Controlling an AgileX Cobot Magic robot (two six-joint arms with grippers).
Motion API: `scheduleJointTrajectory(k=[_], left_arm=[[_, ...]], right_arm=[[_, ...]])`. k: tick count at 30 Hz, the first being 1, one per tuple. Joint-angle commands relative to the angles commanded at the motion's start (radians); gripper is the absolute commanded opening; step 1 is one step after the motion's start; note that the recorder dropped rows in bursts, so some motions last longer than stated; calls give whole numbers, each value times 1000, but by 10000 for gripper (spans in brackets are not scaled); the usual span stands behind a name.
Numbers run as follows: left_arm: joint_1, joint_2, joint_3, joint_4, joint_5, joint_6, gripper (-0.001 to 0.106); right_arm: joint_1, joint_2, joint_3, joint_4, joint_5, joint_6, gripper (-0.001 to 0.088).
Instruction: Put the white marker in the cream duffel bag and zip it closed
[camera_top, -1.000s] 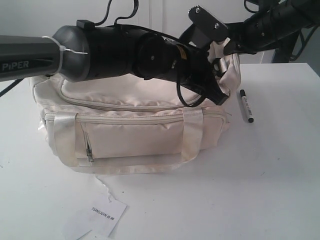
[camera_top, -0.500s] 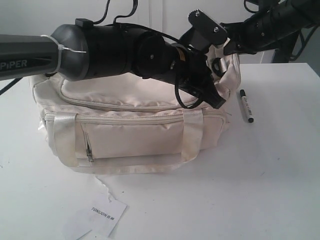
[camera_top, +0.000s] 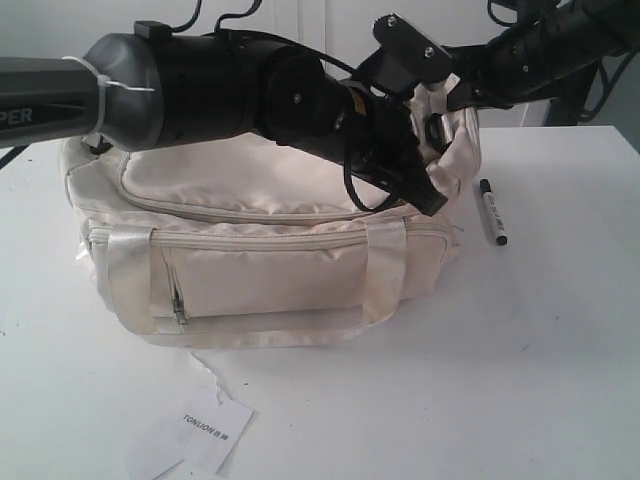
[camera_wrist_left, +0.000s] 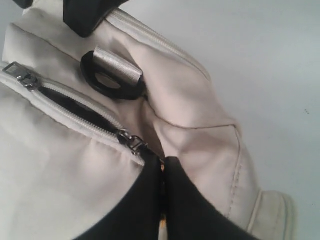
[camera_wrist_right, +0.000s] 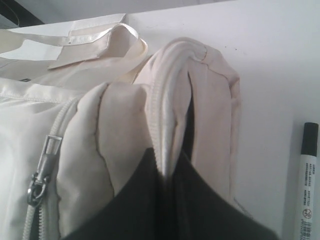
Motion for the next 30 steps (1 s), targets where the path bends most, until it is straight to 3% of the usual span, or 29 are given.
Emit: scheduleJointTrajectory(k=[9, 30], left_arm=[[-28, -2, 0, 0, 25, 2, 0], [-28, -68, 0, 0, 101, 7, 0]], right_arm=[[0, 0, 0, 0, 0, 0, 0], [0, 0, 0, 0, 12, 4, 0]])
